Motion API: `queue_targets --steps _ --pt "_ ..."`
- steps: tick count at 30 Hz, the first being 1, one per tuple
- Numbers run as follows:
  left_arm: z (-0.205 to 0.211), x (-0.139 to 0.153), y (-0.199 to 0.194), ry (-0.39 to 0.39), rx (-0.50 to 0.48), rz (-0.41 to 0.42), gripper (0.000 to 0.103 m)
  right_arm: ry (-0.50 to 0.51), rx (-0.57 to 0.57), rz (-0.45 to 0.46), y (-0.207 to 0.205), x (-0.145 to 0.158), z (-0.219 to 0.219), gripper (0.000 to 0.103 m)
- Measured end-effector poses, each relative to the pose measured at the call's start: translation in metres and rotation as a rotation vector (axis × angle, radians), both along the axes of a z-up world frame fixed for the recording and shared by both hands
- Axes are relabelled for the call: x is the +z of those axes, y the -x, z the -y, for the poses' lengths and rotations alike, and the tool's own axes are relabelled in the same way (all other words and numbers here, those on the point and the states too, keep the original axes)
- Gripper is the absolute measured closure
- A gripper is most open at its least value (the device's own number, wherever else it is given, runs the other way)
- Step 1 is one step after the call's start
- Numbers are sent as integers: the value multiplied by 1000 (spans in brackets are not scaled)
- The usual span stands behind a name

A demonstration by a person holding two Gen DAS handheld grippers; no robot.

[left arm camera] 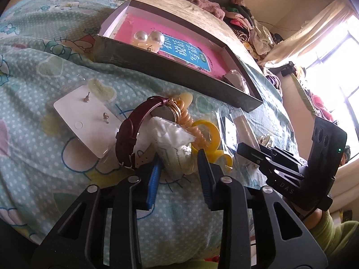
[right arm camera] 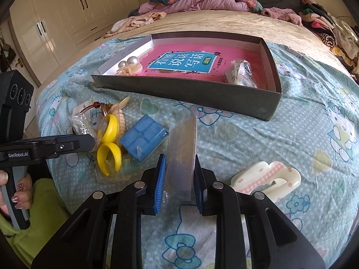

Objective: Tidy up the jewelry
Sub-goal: 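Grasp the white-wrapped plastic bag with the left tool while the right tool grasps the clear plastic sleeve, then carry the bag with the left tool while the right tool carries the sleeve over the box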

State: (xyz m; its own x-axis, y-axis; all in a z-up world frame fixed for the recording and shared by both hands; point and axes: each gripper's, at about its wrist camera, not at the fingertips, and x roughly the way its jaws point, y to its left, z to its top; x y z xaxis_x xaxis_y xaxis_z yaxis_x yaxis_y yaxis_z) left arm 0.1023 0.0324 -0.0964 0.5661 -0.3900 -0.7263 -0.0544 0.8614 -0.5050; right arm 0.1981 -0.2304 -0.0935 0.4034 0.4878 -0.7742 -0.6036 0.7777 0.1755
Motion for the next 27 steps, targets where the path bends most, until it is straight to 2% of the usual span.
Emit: queue_targets --steps 9,15,22,27 --pt "2 7 10 -27 -36 37 88 -11 -3 9 4 6 5 82" --pt "3 25 19 -92 -57 84 88 -24 -12 38 9 20 13 82" --pt "-12 48 22 -152 -5 144 88 -42 -22 72 13 37 19 82" --pt "-28 55 22 -160 40 157 88 -61 -14 103 15 50 16 82"
